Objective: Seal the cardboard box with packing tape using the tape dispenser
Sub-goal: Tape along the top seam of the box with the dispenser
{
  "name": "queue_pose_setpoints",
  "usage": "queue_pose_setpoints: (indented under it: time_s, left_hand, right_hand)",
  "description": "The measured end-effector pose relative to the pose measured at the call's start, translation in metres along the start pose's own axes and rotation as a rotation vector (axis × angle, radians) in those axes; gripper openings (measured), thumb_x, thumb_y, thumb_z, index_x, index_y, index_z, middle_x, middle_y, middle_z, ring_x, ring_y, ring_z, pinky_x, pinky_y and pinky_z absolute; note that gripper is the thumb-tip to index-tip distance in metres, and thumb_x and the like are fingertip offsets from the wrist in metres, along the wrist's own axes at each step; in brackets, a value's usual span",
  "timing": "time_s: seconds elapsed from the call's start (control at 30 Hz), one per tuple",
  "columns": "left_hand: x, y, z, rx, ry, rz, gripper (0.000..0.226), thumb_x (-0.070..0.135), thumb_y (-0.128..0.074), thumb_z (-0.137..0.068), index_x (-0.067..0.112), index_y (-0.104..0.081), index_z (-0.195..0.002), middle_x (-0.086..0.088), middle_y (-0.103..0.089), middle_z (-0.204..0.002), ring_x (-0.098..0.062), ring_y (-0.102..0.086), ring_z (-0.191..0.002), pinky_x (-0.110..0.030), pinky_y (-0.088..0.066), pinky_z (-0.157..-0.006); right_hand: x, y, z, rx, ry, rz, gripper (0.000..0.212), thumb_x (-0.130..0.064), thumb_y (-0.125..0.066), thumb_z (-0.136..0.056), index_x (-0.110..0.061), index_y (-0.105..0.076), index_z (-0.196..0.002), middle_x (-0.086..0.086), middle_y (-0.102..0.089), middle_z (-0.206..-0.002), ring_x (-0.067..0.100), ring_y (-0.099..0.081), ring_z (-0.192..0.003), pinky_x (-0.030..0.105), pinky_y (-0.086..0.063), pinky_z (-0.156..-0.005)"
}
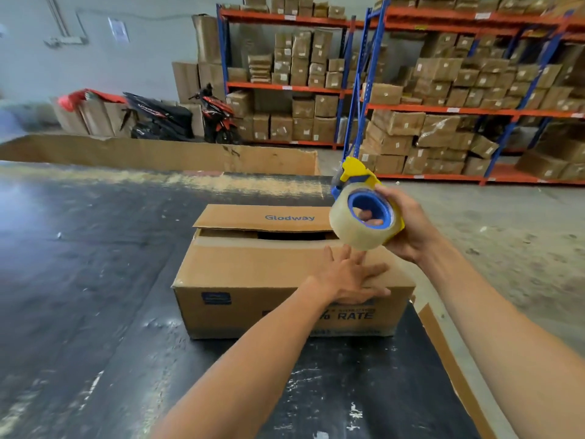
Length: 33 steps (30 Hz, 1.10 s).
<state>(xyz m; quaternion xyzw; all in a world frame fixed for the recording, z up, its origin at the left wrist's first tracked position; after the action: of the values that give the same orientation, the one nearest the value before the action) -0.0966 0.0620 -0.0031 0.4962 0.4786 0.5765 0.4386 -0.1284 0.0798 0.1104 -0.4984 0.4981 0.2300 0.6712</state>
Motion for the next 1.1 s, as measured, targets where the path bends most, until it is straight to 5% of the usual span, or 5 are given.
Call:
queue_pose_setpoints:
  time_s: [0.2,0.37,0.5,0.77,1.1]
  left_hand:
    - [-0.054,0.043,0.030,0.238,0.175,0.882,0.035,0.039,-0.061,-0.089,0.015,-0.072,-0.111,-0.005,-0.073,-0.113,-0.021,-0.065,-0.109,-0.049,-0.048,-0.103]
    - [-0.128,0.054,0.077,0.311,0.470,1.549,0.044,0.037,-0.043,-0.105,0.001,-0.067,-0.108,-0.015,-0.077,-0.090,-0.033,-0.073,-0.097,-0.044,-0.058,-0.089]
    - [-0.147,0.087,0.108,0.353,0.406,1.861,0.055,0.046,-0.039,-0.105,-0.004,-0.061,-0.118,-0.025,-0.072,-0.111,-0.037,-0.071,-0.103,-0.047,-0.056,-0.090]
    - [-0.169,0.114,0.141,0.394,0.460,1.936,0.057,0.046,-0.038,-0.105,-0.005,-0.057,-0.122,-0.029,-0.069,-0.116,-0.041,-0.069,-0.107,-0.047,-0.055,-0.092]
    - [-0.192,0.122,0.151,0.482,0.437,1.907,0.020,0.014,-0.067,-0.093,0.001,-0.068,-0.109,-0.015,-0.076,-0.103,-0.025,-0.074,-0.095,-0.034,-0.062,-0.078]
  right_hand:
    - [-0.022,-0.007,-0.006,0.083,0.224,0.507,0.032,-0.036,-0.068,-0.090,-0.017,-0.068,-0.116,0.001,-0.060,-0.091,0.011,-0.052,-0.075,0.025,-0.045,-0.059]
    - [-0.022,-0.025,0.002,0.081,0.342,0.831,0.041,-0.039,-0.079,-0.081,-0.041,-0.068,-0.121,-0.011,-0.069,-0.111,0.006,-0.065,-0.086,0.027,-0.053,-0.071]
    - [-0.011,-0.046,0.001,0.039,0.495,1.302,0.052,-0.061,-0.070,-0.080,-0.052,-0.057,-0.129,-0.013,-0.063,-0.109,0.005,-0.059,-0.093,0.030,-0.051,-0.076]
    - [-0.023,-0.089,0.006,-0.045,0.868,1.366,0.061,-0.051,-0.073,-0.082,-0.036,-0.055,-0.138,-0.005,-0.056,-0.105,0.009,-0.055,-0.091,0.023,-0.046,-0.069]
    - [0.001,-0.108,-0.015,-0.156,0.853,1.340,0.063,-0.057,-0.070,-0.082,-0.040,-0.051,-0.139,-0.007,-0.053,-0.109,0.008,-0.055,-0.099,0.019,-0.045,-0.075]
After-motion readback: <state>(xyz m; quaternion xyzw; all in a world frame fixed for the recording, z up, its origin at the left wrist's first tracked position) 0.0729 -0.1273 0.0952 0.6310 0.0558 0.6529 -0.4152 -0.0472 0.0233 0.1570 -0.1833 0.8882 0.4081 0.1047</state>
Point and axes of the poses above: each hand's wrist, its own z-axis away from the middle knuckle, its own y-axis out of the back of the hand, x = y × z, the point moved 10 cm from there along -z, towards the middle knuckle
